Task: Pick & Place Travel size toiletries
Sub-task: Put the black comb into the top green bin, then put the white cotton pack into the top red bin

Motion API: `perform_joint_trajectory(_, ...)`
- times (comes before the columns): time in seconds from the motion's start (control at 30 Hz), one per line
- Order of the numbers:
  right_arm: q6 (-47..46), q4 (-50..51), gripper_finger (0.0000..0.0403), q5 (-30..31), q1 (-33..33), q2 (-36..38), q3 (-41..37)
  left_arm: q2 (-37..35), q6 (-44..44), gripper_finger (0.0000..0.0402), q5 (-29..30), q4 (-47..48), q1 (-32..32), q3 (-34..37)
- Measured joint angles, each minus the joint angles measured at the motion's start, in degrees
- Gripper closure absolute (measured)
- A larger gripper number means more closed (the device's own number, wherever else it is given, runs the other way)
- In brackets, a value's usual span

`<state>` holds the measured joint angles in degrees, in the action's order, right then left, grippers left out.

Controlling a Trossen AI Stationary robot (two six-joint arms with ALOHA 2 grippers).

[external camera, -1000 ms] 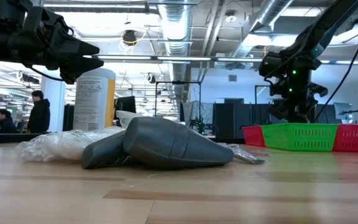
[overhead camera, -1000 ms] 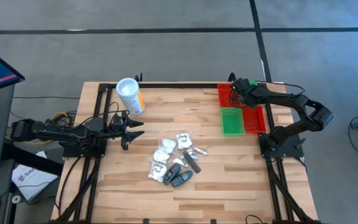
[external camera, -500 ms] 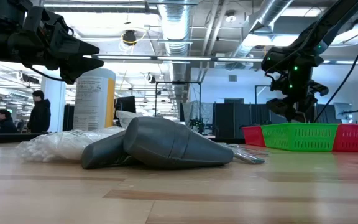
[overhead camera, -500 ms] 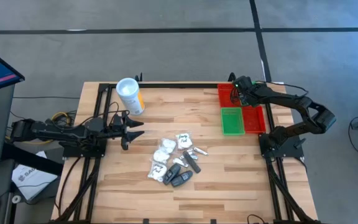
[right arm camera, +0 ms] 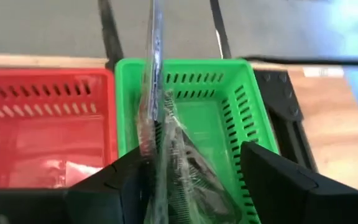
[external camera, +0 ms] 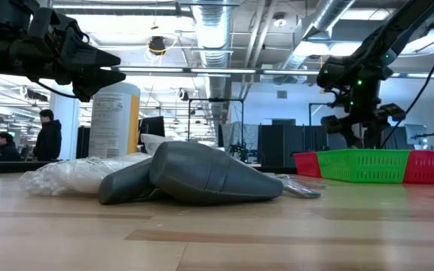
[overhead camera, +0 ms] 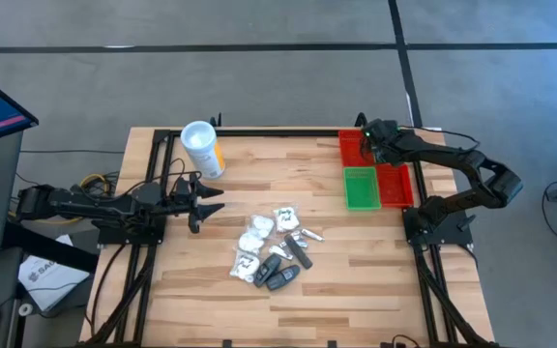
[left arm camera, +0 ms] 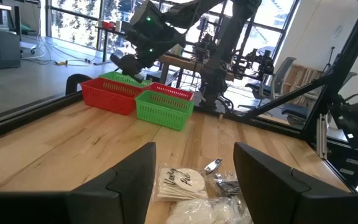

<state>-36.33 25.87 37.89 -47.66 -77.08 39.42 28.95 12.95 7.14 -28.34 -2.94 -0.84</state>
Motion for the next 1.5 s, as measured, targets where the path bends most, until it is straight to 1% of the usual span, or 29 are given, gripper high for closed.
perform_joint_trajectory(0.13,-4.4,-1.3,0.0200,0.4,0.3,0.2,0.0,0.0,0.2,0.0192,-0.1,0.0,0.0,0.0)
perform_joint_trajectory(0.23,-4.7,-0.7,0.0214,2.3,0.8,1.1,0.0,0.0,0.2,0.0192,-1.2,0.0,0.0,0.0)
perform_joint_trajectory(0.5,-3.8,0.4,0.0248,2.7,1.2,1.0,0.0,0.0,0.9,0.0192,-1.2,0.0,0.0,0.0)
perform_joint_trajectory(0.67,-3.5,0.1,0.0261,2.6,4.5,1.0,0.0,2.1,1.1,0.0192,-2.9,-0.1,0.7,0.0)
perform_joint_trajectory(0.9,0.6,-2.0,0.0271,2.5,11.9,1.1,0.0,13.2,4.2,0.0192,-3.0,-0.5,3.1,0.0)
perform_joint_trajectory(1.0,0.9,-2.8,0.0269,2.5,14.4,1.1,0.0,18.6,4.6,0.0192,-3.0,-5.2,4.4,0.0)
perform_joint_trajectory(1.1,1.0,-3.3,0.0266,2.6,15.9,1.1,0.0,23.4,1.5,0.0192,-2.9,-9.9,6.2,-0.6)
perform_joint_trajectory(1.27,2.0,-3.3,0.0268,2.6,17.8,1.1,0.0,32.3,-2.8,0.0192,-0.3,-10.4,9.4,-4.9)
perform_joint_trajectory(1.43,3.8,-3.8,0.0268,2.6,18.8,1.1,0.0,41.8,-8.5,0.0192,0.6,-10.4,12.4,-9.9)
perform_joint_trajectory(1.5,3.8,-3.8,0.0266,2.6,19.2,1.1,0.0,45.1,-10.2,0.0192,2.2,-10.2,13.6,-11.5)
